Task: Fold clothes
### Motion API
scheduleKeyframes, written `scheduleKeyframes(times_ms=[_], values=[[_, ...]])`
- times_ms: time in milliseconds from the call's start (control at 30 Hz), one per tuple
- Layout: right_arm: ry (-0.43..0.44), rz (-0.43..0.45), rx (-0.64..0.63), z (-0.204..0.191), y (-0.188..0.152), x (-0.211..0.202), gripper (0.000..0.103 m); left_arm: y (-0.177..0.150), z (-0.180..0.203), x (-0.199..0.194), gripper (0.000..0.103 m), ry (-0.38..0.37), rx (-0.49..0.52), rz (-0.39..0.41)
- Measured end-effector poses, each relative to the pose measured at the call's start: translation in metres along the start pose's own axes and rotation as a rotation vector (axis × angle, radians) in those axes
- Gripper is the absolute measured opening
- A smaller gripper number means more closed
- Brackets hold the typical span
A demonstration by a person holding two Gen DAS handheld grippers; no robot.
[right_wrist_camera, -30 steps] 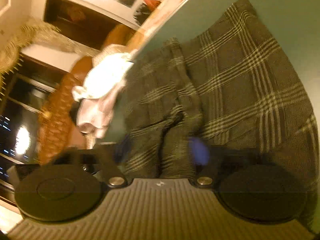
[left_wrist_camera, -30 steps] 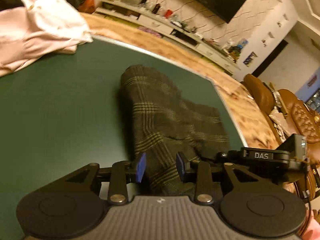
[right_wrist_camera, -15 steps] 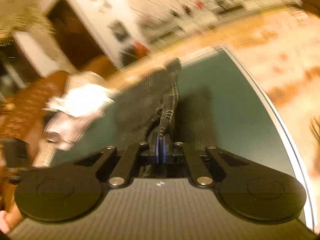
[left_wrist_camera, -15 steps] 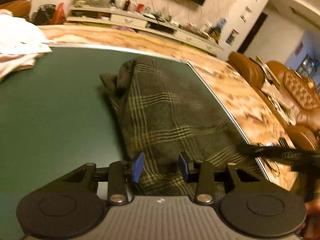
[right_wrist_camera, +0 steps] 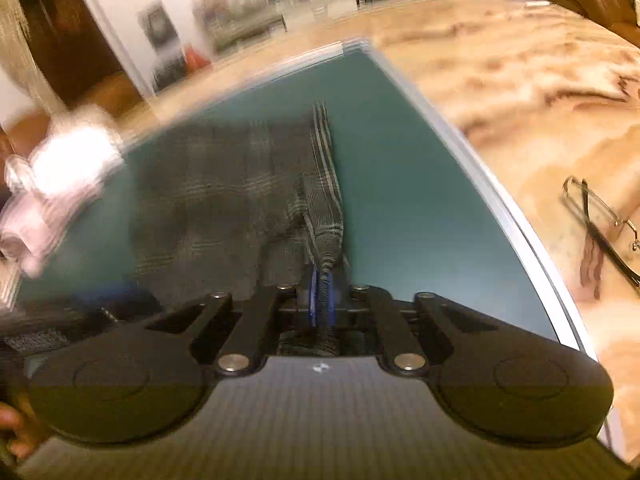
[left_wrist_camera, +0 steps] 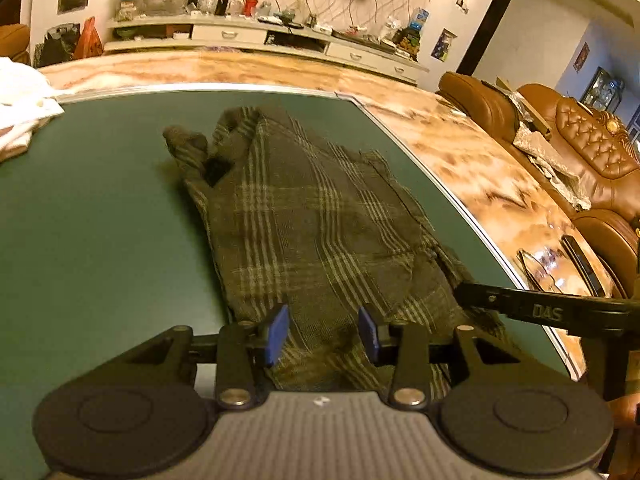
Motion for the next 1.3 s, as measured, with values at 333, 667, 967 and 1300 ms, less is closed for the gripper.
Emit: scheduleKeyframes(times_ms=[333,667,967,1300], values=[[0.139,0.149,-0.172,-0.031,0.075,-0.015,0.049,0.040,-0.023,0.005,0.052,0.046,-0.010,0.064],[0.312,-0.075,-0.963,-0.206,0.105,0.083,0.050,0.009,-0.010,0.013,0.052,-0.014,0.036,0.042],[0.191,-0.143,-1.218,-0.200,0.086,0.115,0.040,-0.008,-0.003,0.019,0.055,-0.066,0.077,0.050],[0.236,-0.068,-0.837,-0.195,0.130,0.118,0.012,-0.011,-0.005,0.022,0.055,-0.054,0.051,0.081]])
Point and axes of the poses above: each gripper's, at about its wrist camera, not at the fingertips, and x roughly the way its jaws point, z to its right, y to its top, the point moved 10 cm from there along x, roughly the way its jaws point, and after that the axes turned 6 degrees about -x, right-handed, at the moved point
